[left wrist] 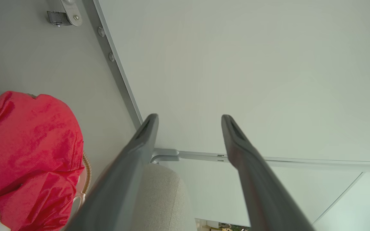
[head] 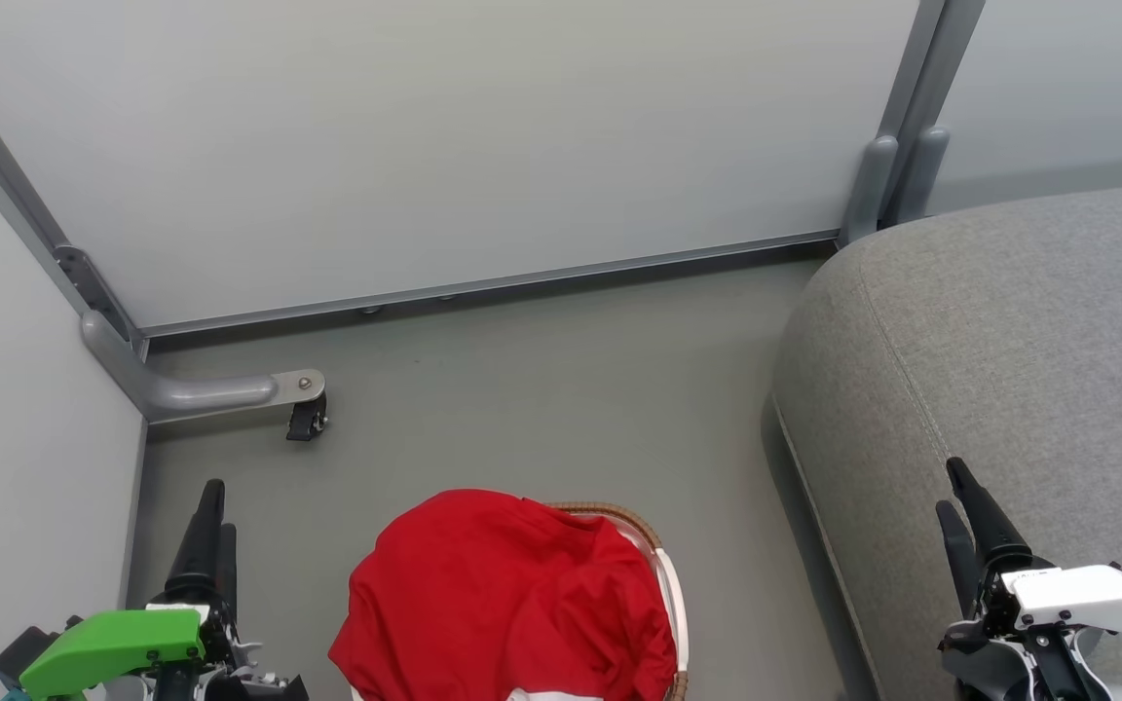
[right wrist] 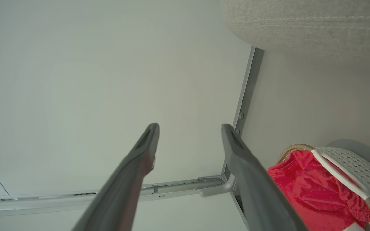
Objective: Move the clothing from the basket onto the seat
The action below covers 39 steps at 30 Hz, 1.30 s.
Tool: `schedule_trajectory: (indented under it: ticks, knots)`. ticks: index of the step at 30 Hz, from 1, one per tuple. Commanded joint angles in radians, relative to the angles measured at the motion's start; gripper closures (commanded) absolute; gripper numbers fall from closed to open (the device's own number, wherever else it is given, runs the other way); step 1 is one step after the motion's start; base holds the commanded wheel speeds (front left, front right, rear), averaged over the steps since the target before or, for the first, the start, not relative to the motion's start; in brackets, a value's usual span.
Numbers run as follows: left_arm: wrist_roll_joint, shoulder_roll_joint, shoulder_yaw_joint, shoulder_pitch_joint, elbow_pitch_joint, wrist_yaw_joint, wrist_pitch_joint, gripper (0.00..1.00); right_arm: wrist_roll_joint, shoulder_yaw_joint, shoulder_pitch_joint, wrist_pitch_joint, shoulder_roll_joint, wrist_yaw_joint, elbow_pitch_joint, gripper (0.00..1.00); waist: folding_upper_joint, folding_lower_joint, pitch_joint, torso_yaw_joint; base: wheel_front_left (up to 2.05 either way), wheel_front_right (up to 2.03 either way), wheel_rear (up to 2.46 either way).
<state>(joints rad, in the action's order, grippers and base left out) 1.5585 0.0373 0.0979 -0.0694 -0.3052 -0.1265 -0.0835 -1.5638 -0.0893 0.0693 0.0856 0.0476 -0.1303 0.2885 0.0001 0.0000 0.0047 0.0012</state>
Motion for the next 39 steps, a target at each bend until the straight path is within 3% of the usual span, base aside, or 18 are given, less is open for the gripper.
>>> schedule_trajectory:
  ticks: [1,17,39]
  knots:
    - [-0.041,0.009,-0.001,-0.025,0.009,-0.001,0.012,0.00,0.033,0.004,0.023,-0.013,0.017,0.000,-0.015,0.00,-0.0001,0.0000,0.000,0.001,0.00,0.00,0.00]
    - [-0.421,0.013,-0.023,-0.037,0.001,0.005,0.084,0.00,0.373,0.054,0.048,-0.085,0.056,0.000,-0.034,0.00,-0.0001,0.0000,0.005,0.008,0.00,0.00,0.00]
    - [-0.784,0.027,-0.085,-0.052,-0.057,0.039,0.164,0.00,0.712,0.118,0.080,-0.165,0.071,0.000,-0.010,0.00,-0.0001,0.0000,0.009,0.013,0.00,0.00,0.00]
